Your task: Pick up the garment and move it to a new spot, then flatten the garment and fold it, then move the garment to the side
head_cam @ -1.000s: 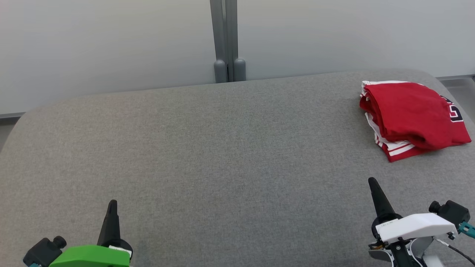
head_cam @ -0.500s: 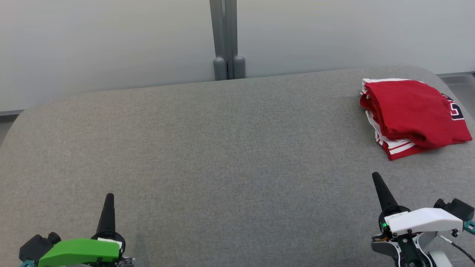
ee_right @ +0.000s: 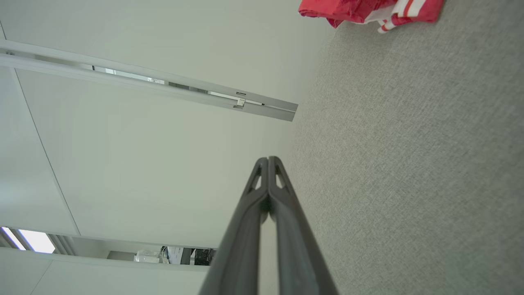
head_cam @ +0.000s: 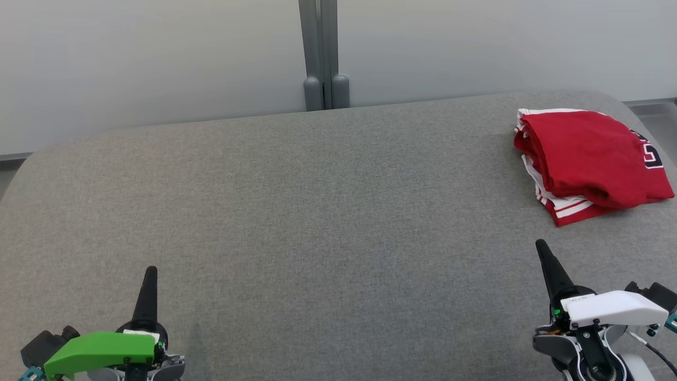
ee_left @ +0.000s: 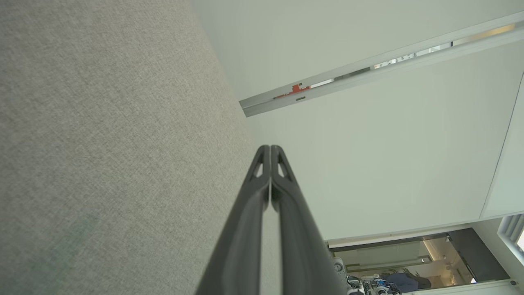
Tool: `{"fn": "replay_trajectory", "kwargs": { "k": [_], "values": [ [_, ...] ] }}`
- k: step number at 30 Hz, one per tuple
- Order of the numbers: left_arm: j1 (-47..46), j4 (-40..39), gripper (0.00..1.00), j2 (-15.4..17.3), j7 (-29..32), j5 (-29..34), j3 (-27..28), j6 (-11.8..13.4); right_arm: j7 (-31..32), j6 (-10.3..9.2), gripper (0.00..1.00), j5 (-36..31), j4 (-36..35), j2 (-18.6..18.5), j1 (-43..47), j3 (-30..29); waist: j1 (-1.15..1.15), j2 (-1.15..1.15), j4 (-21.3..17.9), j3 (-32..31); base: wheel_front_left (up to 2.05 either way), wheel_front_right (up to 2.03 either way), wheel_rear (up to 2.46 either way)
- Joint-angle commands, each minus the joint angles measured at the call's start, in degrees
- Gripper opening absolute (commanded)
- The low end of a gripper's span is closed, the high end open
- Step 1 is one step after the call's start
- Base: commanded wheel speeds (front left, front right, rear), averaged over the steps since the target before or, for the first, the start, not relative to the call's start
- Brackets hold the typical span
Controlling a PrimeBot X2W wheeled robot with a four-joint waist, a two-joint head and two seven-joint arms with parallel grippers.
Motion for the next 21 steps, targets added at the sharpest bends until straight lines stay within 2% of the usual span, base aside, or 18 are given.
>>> {"fn": "replay_trajectory", "kwargs": {
  "k": [1,21],
  "values": [
    [-1.54,0.02,0.0,0.45,0.32,-1.34,0.38,-0.59,0.51,0.03,0.0,1.29,-0.12,-0.01,-1.19,-0.44,0.0,0.0,0.0,0.06,0.0,0.0,0.0],
    [-3.63,1.25,0.0,0.23,2.8,-10.25,2.0,-1.48,2.91,0.03,0.0,9.17,0.41,0.51,-2.18,-2.57,0.0,0.0,-0.03,0.84,0.0,0.0,0.0]
  ]
}}
